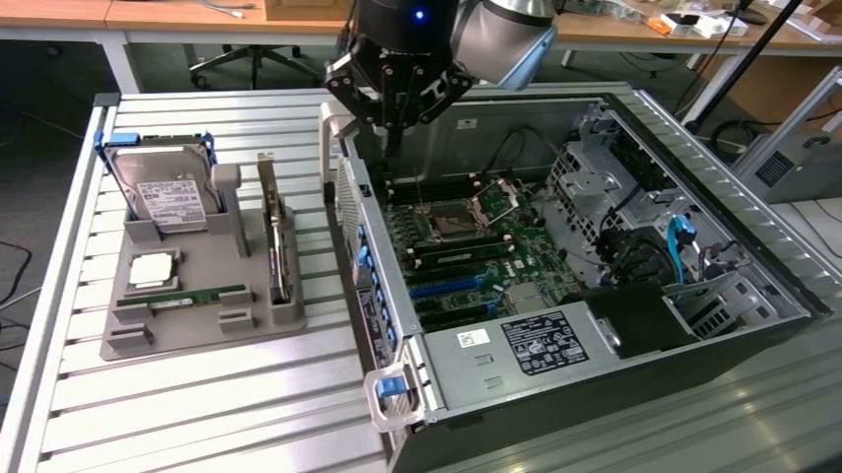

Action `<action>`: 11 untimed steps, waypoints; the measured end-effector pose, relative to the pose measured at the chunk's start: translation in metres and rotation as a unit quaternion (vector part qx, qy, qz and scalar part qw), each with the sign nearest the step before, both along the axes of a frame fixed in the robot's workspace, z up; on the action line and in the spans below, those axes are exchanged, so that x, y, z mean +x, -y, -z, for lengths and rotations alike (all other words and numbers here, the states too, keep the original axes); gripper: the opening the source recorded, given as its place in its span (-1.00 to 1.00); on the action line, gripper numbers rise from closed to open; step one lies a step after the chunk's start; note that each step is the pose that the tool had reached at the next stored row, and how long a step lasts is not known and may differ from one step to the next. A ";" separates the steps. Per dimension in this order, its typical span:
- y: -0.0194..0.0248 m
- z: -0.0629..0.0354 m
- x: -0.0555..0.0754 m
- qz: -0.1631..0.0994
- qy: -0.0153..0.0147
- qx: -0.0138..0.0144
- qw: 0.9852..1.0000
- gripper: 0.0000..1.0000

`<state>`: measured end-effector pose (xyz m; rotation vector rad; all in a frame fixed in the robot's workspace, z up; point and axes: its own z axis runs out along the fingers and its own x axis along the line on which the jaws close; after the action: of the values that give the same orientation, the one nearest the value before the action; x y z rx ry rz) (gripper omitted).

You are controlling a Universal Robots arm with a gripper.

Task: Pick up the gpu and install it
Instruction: 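Reach for the gpu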

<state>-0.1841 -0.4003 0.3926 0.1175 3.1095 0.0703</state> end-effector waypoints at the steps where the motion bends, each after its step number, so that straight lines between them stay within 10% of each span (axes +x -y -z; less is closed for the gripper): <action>1: 0.0000 0.0000 0.000 0.000 0.000 0.000 1.000 -0.79; 11: 0.0003 0.0001 -0.003 0.000 0.000 0.000 1.000 -0.79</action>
<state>-0.1868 -0.4007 0.3925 0.1175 3.1095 0.0704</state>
